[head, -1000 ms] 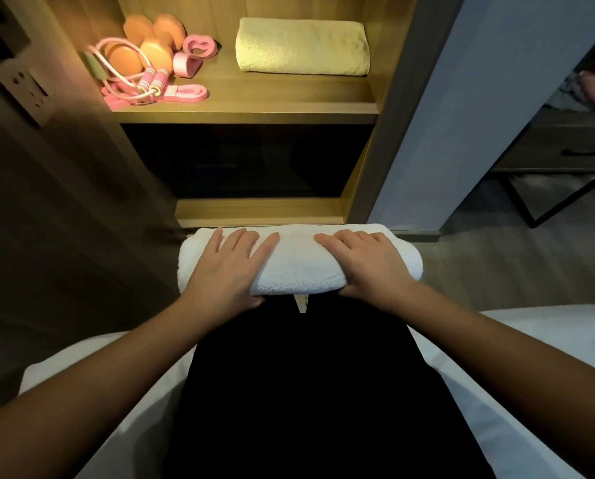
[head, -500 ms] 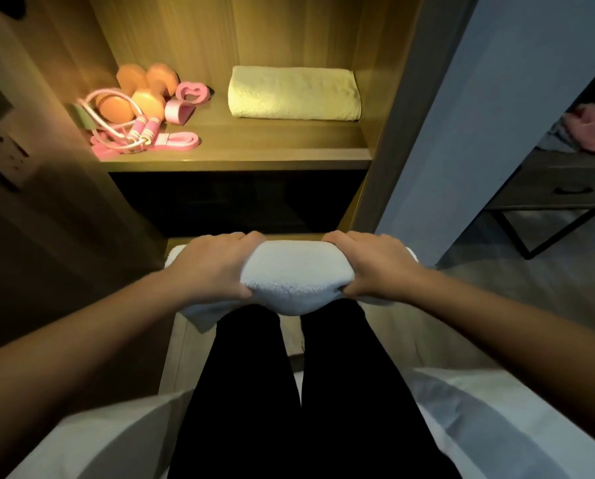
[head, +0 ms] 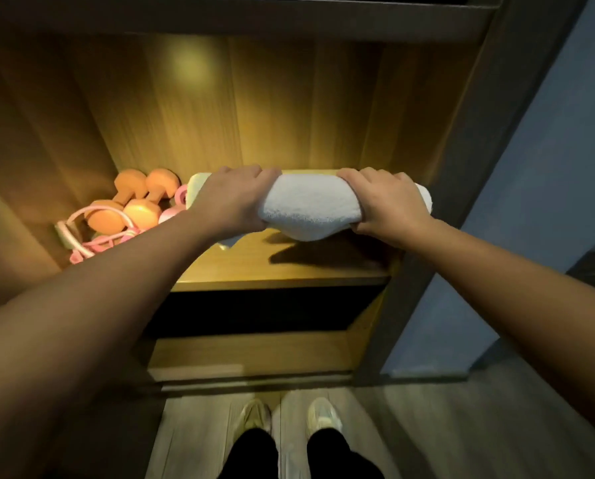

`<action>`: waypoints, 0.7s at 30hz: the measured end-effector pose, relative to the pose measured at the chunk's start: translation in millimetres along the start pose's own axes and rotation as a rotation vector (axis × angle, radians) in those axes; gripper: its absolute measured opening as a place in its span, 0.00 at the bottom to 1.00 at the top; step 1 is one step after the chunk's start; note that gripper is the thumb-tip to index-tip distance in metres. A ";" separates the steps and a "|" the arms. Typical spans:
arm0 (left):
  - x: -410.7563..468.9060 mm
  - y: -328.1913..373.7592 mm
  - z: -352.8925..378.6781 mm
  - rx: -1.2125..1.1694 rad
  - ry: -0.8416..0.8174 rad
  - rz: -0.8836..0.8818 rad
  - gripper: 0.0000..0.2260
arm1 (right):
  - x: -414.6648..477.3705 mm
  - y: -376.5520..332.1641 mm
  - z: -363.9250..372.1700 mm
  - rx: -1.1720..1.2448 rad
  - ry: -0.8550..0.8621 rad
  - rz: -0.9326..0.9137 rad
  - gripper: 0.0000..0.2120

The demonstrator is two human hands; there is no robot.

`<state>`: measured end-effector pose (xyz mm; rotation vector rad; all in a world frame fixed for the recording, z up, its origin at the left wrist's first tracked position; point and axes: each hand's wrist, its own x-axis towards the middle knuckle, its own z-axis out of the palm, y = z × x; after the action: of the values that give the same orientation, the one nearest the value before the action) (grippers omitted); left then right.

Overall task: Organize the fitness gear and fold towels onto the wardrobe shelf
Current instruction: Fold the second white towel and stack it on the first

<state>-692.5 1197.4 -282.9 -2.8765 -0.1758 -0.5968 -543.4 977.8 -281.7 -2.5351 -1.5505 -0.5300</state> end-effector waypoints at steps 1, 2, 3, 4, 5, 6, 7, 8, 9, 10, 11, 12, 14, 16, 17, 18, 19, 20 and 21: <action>11.4 -3.5 12.3 0.026 0.046 0.007 0.30 | 10.0 5.7 9.8 -0.034 0.039 0.007 0.35; 19.5 -6.1 25.5 0.059 0.093 0.011 0.31 | 17.3 10.0 21.2 -0.081 0.079 0.013 0.34; 24.5 -7.9 39.8 0.088 0.133 0.008 0.32 | 21.5 13.5 34.7 -0.127 0.118 0.025 0.33; 25.6 -8.3 55.4 0.105 0.153 -0.002 0.33 | 22.1 15.8 50.3 -0.157 0.147 0.045 0.32; 23.5 -7.3 72.3 0.108 0.149 -0.013 0.35 | 20.1 17.9 67.2 -0.175 0.159 0.063 0.31; 15.9 -3.9 91.1 0.102 0.124 -0.021 0.37 | 14.3 18.6 86.8 -0.183 0.151 0.073 0.31; 5.7 0.9 110.1 0.100 0.100 -0.018 0.38 | 6.2 18.7 107.7 -0.195 0.140 0.074 0.32; -6.8 7.2 128.1 0.099 0.081 0.001 0.38 | -3.8 17.8 128.7 -0.212 0.133 0.062 0.33; -19.8 13.1 144.1 0.095 0.074 0.033 0.37 | -14.3 16.5 148.4 -0.228 0.136 0.040 0.33; -30.3 16.1 155.6 0.081 0.083 0.069 0.36 | -22.7 16.3 163.7 -0.231 0.143 0.019 0.33; -37.7 15.4 162.8 0.063 0.101 0.100 0.36 | -28.7 16.8 174.5 -0.223 0.151 0.013 0.34; -41.3 11.6 164.8 0.051 0.113 0.124 0.37 | -30.6 18.3 180.1 -0.212 0.158 0.015 0.36; -44.4 -0.1 160.7 0.037 0.077 0.162 0.43 | -30.3 21.6 181.3 -0.195 0.134 0.008 0.38; -45.2 -7.3 153.1 0.036 0.021 0.151 0.45 | -29.3 22.5 176.3 -0.190 0.080 0.011 0.41; -44.9 -7.8 150.1 0.044 -0.006 0.130 0.45 | -29.0 22.5 173.9 -0.192 0.038 0.020 0.43; -43.9 -7.7 148.5 0.060 -0.034 0.116 0.44 | -28.4 22.5 172.4 -0.199 -0.006 0.028 0.46; -43.3 -7.7 148.6 0.080 -0.055 0.107 0.43 | -27.8 22.7 171.3 -0.210 -0.037 0.036 0.47; -42.0 -8.0 149.0 0.097 -0.069 0.104 0.42 | -26.5 23.0 170.4 -0.221 -0.055 0.046 0.47; -39.8 -8.6 149.3 0.110 -0.073 0.109 0.40 | -24.5 22.7 169.7 -0.228 -0.071 0.056 0.47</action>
<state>-673.2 1235.1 -431.8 -2.7813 -0.0603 -0.4479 -494.3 994.6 -446.8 -2.7851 -1.5147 -0.6512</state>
